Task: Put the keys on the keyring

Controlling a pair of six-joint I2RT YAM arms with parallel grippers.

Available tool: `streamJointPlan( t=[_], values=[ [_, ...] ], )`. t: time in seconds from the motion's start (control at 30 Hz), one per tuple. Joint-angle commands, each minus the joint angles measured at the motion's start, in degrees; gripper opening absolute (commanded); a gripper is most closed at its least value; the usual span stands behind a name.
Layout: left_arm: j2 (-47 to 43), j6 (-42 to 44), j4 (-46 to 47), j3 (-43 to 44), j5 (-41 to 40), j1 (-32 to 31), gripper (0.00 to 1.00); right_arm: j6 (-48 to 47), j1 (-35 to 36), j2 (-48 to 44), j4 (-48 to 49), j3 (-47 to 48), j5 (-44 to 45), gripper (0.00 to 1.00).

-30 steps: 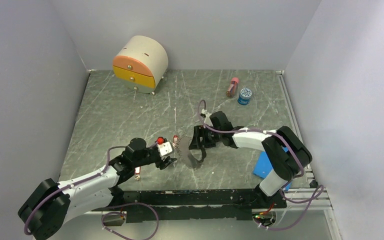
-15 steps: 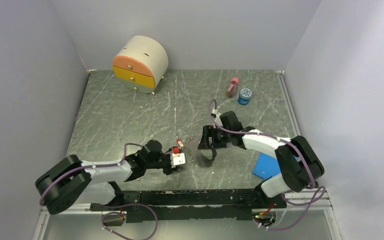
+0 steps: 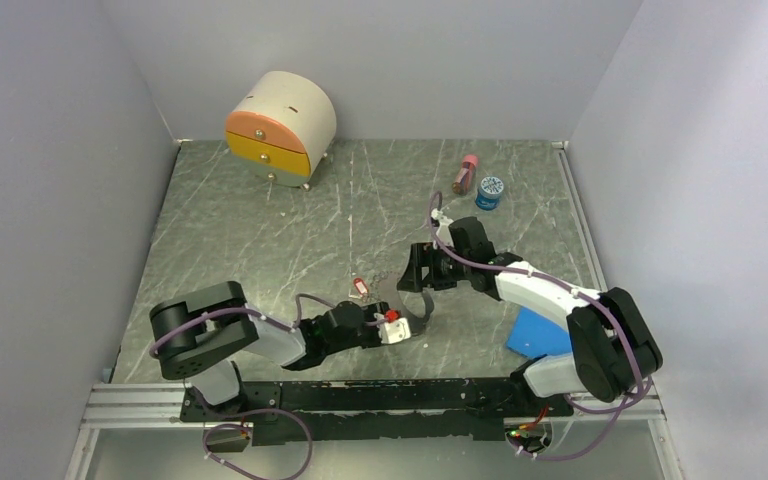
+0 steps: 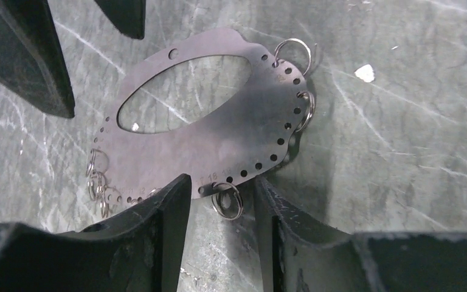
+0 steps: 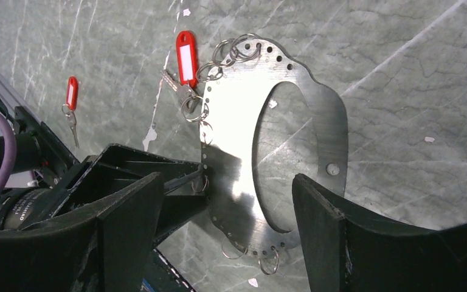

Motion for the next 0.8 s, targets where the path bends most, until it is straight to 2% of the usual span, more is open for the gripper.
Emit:
streamJointPlan(
  t=[0.0, 0.07, 0.13, 0.23, 0.37, 0.77],
  values=[
    [2.02, -0.61, -0.21, -0.91, -7.30, -0.55, 0.43, -0.91, -1.05, -1.37, 1.23, 0.02, -1.24, 0.80],
    [1.03, -1.19, -0.98, -1.32, -7.27, -0.61, 0.39, -1.07, -1.44, -1.40, 1.24, -0.09, -1.51, 0.80],
    [-0.77, -1.98, -3.14, -1.46, -6.88, -0.64, 0.38, -1.24, -1.80, -1.32, 1.15, -0.01, -2.00, 0.80],
    [-3.35, -3.02, -5.99, -1.97, -7.72, -0.98, 0.45, -1.65, -2.06, -1.18, 1.19, 0.16, -2.39, 0.80],
    [-4.77, -3.76, -5.69, -3.70, -8.70, -0.99, 0.47, -1.82, -2.22, -0.78, 1.30, 0.36, -3.00, 0.80],
    [0.66, -1.26, 0.14, -2.96, -3.82, -0.99, 0.45, -1.57, -2.36, 0.97, 2.49, 0.26, -4.32, 0.80]
  ],
)
